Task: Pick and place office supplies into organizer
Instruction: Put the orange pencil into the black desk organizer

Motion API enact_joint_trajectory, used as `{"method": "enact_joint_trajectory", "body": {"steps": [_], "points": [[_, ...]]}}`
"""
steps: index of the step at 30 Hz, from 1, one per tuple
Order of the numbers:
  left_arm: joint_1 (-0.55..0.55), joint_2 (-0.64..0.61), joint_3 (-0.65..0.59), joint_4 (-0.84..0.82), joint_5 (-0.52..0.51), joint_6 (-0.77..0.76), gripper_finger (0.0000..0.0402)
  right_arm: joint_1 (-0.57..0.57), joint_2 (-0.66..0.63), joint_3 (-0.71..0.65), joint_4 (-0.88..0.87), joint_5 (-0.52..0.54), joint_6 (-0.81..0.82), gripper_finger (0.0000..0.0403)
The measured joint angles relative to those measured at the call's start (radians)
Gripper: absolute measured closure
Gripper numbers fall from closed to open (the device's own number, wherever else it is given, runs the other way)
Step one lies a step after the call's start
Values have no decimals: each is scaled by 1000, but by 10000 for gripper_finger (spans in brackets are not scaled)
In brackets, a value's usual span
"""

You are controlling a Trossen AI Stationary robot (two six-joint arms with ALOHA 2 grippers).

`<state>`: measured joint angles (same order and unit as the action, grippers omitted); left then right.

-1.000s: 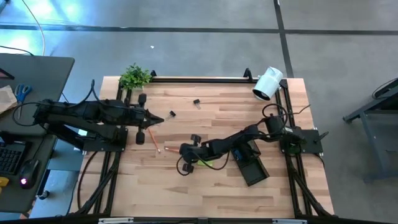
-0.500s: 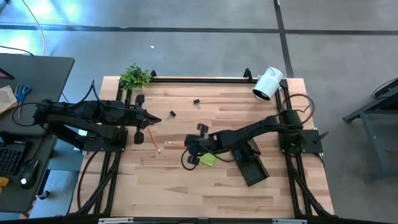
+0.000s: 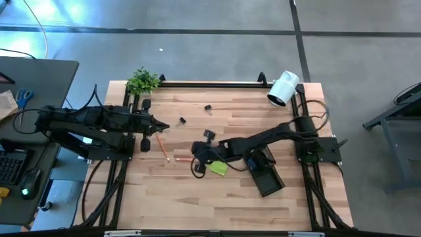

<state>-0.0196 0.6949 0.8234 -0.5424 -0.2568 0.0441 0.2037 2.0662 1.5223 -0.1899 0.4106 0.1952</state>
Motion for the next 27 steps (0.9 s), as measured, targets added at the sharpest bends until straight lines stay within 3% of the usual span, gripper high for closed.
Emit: {"method": "enact_joint_trajectory", "body": {"steps": [4, 9, 19, 27], "points": [[0, 0, 0, -2, 0, 0, 399, -10, 113, 1, 283, -161, -89, 371], [0, -16, 0, -20, 2, 0, 400, -44, 201, 0, 443, -261, -118, 353], [0, -44, 0, -22, 2, 0, 401, -106, 274, 0, 513, -419, -144, 343], [0, -44, 0, -23, 12, -1, 400, -105, 339, 0, 626, -449, -170, 357]]}}
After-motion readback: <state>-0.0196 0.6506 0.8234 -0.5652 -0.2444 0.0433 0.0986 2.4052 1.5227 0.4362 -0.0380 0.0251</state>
